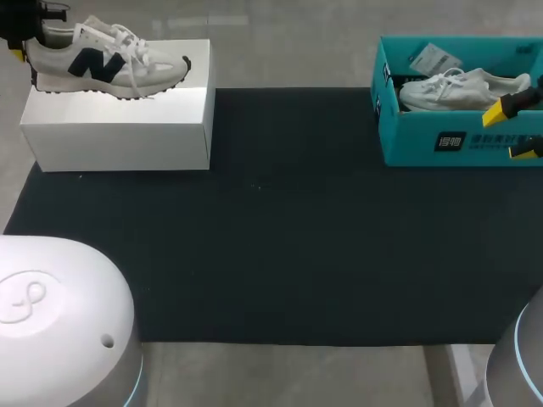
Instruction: Take the shoe out of the shoebox, open the shoe tongue, remove and reinsert the insole, then place the shoe into the shoebox
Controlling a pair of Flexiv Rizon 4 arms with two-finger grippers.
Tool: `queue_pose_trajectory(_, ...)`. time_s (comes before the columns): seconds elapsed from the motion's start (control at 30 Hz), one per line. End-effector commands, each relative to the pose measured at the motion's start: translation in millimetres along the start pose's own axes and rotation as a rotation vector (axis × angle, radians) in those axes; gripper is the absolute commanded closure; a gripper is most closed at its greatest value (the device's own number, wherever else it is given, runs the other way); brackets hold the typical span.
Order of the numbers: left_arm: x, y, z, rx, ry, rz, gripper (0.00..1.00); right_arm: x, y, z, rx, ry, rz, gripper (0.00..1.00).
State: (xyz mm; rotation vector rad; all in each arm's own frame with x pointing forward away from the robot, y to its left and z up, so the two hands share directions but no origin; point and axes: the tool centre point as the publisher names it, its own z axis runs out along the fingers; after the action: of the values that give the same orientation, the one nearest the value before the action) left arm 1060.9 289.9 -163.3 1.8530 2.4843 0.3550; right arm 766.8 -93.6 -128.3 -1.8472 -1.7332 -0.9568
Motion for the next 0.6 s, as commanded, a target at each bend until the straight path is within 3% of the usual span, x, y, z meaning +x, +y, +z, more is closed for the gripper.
queue_pose_trajectory(0.03, 7.2, 26.2, 12.3, 0.028, -0.072, -0.036, 1.00, 0.3, -0.4, 0.6, -0.001, -0.004, 0.002, 0.00)
queue_pose_trajectory(0.3, 1.7, 51.9, 27.6, 0.044, -0.069, 0.009, 1.00, 0.3, -0.4, 0.6, -0.001, -0.004, 0.002, 0.00)
queue_pose_trajectory(0.6, -3.3, 53.3, 51.6, 0.028, -0.087, 0.088, 1.00, 0.3, -0.4, 0.6, -0.001, -0.004, 0.002, 0.00)
